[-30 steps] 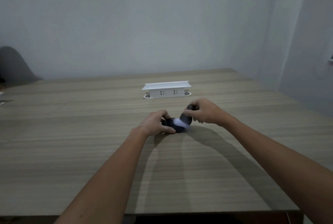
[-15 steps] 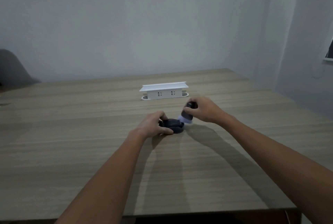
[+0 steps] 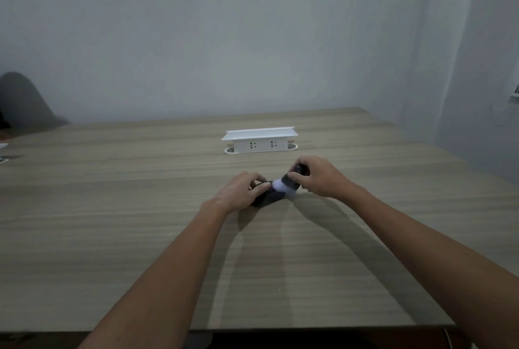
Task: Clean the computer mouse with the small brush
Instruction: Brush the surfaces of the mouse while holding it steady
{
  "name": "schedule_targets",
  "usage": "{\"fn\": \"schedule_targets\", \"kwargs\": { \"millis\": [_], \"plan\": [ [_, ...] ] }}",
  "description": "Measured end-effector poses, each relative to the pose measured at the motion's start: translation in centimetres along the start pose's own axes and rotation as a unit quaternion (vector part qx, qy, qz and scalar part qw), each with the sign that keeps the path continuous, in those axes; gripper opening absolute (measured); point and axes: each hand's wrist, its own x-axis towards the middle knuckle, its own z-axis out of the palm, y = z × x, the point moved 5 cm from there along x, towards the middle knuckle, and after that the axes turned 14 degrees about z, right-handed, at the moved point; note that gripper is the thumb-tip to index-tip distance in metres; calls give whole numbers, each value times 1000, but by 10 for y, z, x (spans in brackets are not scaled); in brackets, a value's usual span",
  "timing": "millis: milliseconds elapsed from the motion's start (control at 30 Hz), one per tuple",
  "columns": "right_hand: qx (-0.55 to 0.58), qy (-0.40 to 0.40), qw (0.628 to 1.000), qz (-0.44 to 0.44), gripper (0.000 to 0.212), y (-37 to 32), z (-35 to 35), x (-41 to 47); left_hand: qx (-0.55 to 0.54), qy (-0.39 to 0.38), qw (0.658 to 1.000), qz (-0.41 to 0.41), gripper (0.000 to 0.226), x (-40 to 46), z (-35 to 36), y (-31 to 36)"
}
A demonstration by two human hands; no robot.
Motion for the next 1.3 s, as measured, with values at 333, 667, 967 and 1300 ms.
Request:
{"fn": "schedule_targets", "kwargs": {
  "millis": [333,667,967,1300],
  "plan": [
    [12,54,998,26,15,12,-1,0,-65,27,997,-18,20,1,6,-9],
    [-24,51,998,-4,13,11,0,-2,-95,40,994,-34,14,7,10,-15],
    [0,48,999,-10,14,8,2,-1,-105,32,993,-44,10,9,10,-18],
    [8,38,999,-2,16,5,0,1,-100,37,993,-44,13,12,10,-19]
  ]
}}
